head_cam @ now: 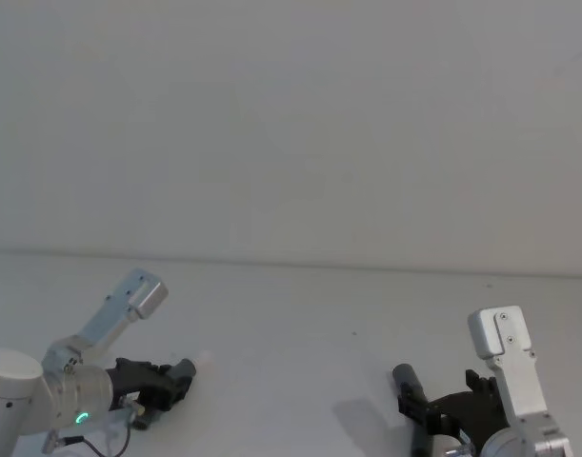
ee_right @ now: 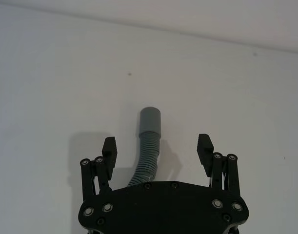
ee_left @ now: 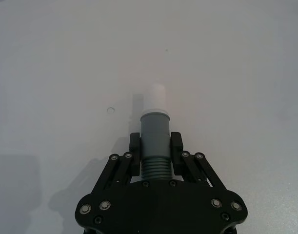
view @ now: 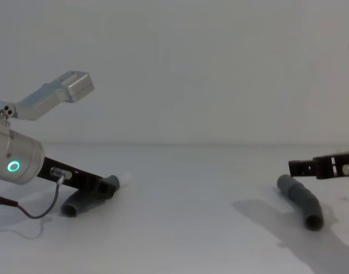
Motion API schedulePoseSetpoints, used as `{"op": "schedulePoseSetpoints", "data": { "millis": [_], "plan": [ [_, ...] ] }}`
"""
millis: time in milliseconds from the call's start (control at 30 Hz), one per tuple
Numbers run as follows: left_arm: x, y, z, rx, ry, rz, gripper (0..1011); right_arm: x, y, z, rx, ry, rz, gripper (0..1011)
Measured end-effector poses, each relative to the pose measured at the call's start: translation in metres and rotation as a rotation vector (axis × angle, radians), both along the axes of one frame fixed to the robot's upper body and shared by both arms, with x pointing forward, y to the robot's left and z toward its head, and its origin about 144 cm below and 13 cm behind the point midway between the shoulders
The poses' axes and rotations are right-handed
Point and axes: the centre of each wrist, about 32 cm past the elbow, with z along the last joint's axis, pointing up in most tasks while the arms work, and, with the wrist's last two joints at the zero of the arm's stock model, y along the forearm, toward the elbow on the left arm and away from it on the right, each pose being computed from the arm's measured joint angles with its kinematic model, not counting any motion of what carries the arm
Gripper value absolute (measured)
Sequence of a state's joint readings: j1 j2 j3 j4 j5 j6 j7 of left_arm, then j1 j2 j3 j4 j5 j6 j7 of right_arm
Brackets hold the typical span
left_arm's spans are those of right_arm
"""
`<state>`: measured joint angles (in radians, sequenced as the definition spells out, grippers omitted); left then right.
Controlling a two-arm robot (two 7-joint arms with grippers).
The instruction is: Use both hands to pick up one end of the pipe from the table, align the ends, and insert them.
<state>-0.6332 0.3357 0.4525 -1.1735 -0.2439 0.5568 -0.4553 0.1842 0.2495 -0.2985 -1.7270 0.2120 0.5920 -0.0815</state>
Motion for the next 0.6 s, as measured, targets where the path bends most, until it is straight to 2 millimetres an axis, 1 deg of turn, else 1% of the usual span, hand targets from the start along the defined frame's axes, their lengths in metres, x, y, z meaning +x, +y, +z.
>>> {"op": "schedulePoseSetpoints", "data": {
  "millis": [600],
  "plan": [
    [0.0,0.0,0.0,0.0,0.0,0.0,325,0.015,0.005,-0.009,0.003,0.122,-0.05,1004]
  ]
}}
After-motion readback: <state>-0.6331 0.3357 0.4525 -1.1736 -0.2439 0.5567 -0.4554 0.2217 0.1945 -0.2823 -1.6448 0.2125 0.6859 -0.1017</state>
